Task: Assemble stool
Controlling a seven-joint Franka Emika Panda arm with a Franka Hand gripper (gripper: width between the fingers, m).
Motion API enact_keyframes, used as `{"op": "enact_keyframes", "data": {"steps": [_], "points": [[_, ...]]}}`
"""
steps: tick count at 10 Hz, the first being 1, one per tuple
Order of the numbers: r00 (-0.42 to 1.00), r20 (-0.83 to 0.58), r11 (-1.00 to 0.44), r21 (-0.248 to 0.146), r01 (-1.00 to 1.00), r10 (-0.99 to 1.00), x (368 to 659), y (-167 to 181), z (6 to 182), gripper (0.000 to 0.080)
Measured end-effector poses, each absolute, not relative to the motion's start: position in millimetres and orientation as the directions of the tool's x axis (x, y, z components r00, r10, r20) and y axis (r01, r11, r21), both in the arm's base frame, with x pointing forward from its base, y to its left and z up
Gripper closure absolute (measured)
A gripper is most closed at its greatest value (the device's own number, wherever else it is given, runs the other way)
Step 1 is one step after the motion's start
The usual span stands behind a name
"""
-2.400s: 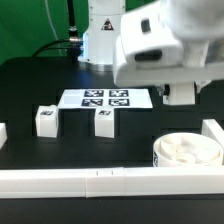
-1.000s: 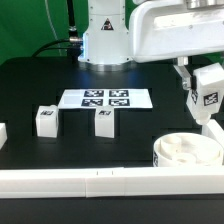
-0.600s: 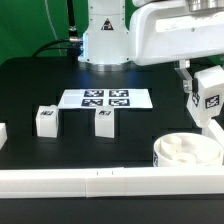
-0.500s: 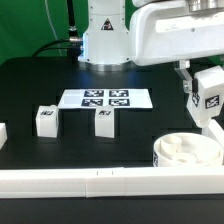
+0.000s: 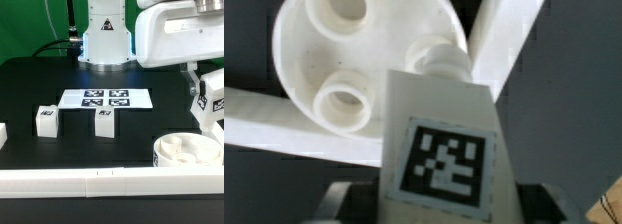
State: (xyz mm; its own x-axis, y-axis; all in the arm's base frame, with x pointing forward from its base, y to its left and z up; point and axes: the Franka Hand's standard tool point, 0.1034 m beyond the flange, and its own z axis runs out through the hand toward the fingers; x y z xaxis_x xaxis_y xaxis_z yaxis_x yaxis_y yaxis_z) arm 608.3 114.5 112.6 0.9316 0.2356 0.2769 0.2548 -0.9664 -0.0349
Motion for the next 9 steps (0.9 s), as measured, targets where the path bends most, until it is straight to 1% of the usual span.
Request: {"op": "enact_keyframes", "data": {"steps": [1,2,3,4,6,9], "points": [[0.917,0.317,-0.964,-0.027,0.263,0.241,613,114,114.2,0.0475],[0.862,0.418,-0.951,0.011,0.309,0.285,618,113,113.2,0.0475],[0.825,0.455,-0.934,0.045,0.355,0.336,617,111,105.7,0.0475],[0.808,0.458,-0.921,0.063,0.386,0.370,618,112,101.5,0.0475],[0.802,0.455,-0.913,0.066,0.403,0.387,621,119,102.5,0.0475],[0.810,0.451,-0.918,0.060,0.393,0.376,616,117,98.3,0.0475]]}}
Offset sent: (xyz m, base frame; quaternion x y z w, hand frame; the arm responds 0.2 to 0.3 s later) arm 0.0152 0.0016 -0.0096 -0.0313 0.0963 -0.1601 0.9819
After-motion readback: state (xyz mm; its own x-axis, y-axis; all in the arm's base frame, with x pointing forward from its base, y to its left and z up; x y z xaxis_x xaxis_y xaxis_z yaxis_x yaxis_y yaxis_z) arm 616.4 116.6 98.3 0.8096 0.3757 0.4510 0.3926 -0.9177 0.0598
